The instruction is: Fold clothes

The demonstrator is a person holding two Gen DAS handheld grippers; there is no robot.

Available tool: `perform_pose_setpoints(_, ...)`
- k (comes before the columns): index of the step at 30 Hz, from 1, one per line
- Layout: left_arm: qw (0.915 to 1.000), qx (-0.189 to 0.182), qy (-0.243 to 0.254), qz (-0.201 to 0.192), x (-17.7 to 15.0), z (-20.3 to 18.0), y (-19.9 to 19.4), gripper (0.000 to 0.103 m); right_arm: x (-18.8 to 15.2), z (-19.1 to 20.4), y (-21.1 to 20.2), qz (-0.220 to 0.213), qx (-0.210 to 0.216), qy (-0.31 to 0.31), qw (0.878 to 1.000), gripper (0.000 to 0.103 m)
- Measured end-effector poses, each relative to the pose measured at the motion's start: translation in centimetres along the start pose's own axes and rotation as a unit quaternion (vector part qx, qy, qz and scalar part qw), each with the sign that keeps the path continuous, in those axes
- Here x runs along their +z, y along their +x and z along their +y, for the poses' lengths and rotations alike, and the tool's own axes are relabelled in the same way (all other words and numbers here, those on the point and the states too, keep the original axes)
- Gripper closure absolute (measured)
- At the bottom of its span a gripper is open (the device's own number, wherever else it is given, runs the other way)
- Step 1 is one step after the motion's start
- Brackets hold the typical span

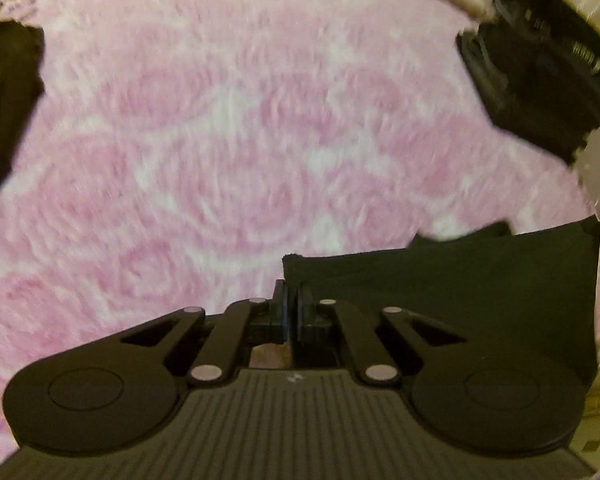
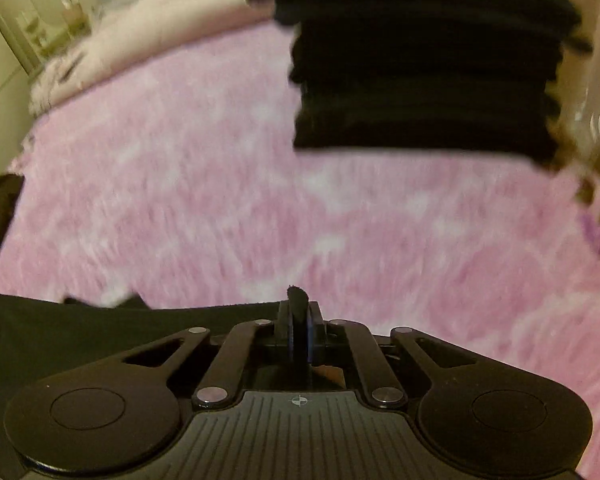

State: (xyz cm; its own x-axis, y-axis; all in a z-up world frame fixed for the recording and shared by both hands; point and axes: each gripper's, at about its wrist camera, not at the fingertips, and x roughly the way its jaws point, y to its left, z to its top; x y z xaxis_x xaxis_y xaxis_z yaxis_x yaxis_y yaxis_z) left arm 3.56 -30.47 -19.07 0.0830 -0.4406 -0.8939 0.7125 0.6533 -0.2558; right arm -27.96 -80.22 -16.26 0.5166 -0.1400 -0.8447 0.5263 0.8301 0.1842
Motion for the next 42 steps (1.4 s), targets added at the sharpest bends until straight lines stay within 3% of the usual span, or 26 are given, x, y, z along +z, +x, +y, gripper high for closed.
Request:
perform_pose_setpoints(2,1.0,0.005,-0.001,-0.006,0.4,0.0,0.1,0.101,0.4,0.1,0.8,-0.005,-0.004,-0.001,1.0,0.099)
perform_pose_setpoints(7,0.9987,0.032,-0.009,0.039,-0.2,0.9,5.2,0.098,-0.3,0.1,6.7,0.025,-0.028,-0.032,0.999,0.098)
perform_pose_setpoints(10,0.9972,0.056,0.018,0.047,-0.8,0.5,5.7,0.09,-1.1,0.0,6.4,0.019,-0.051,-0.034,0.998,0.044)
perform_pose_setpoints(13,0.9954,0.079,0.047,0.026,-1.5,-0.5,3.0,0.086,-1.9,0.3,3.0,-0.002,-0.037,-0.021,0.999,0.044)
perform_pose_setpoints(15,0.9938,0.086,0.069,0.011,-2.1,-1.6,0.9,0.086,-3.1,1.4,-0.1,-0.016,-0.003,-0.017,1.0,0.044)
perform_pose_setpoints(19,0.9905,0.014,0.136,0.009,-4.9,-6.8,-0.7,0.086,-8.0,4.6,-3.1,0.024,0.106,-0.008,0.994,0.044)
perform_pose_setpoints(21,0.985,-0.01,0.169,0.035,-7.1,-9.3,0.6,0.086,-11.4,6.1,-3.1,0.063,0.133,-0.041,0.988,0.044)
perform_pose_setpoints(23,0.9767,-0.021,0.203,0.067,-9.6,-11.7,2.4,0.085,-14.9,6.2,-3.0,0.1,0.134,-0.075,0.983,0.044)
perform_pose_setpoints(25,0.9701,-0.003,0.229,0.082,-11.7,-12.4,3.5,0.084,-17.5,4.1,-3.5,0.125,0.127,-0.055,0.982,0.044)
perform_pose_setpoints(29,0.9737,0.017,0.214,0.078,-12.6,-11.2,2.2,0.083,-20.2,-0.6,-6.4,0.131,0.105,-0.021,0.986,0.044)
perform_pose_setpoints(33,0.9692,0.035,0.227,0.089,-13.1,-10.5,1.3,0.084,-21.1,-1.9,-8.0,0.142,0.074,-0.041,0.986,0.044)
perform_pose_setpoints(35,0.9658,0.041,0.237,0.096,-13.2,-10.6,0.8,0.084,-20.9,-0.9,-8.2,0.146,0.045,-0.043,0.987,0.044)
perform_pose_setpoints(40,0.9606,0.045,0.262,0.081,-12.5,-10.9,-1.8,0.079,-21.6,7.5,-8.6,0.11,0.056,-0.067,0.99,0.044)
perform_pose_setpoints(42,0.9549,0.042,0.285,0.072,-12.3,-10.2,-2.9,0.076,-21.9,10.9,-8.7,0.096,0.06,-0.077,0.991,0.044)
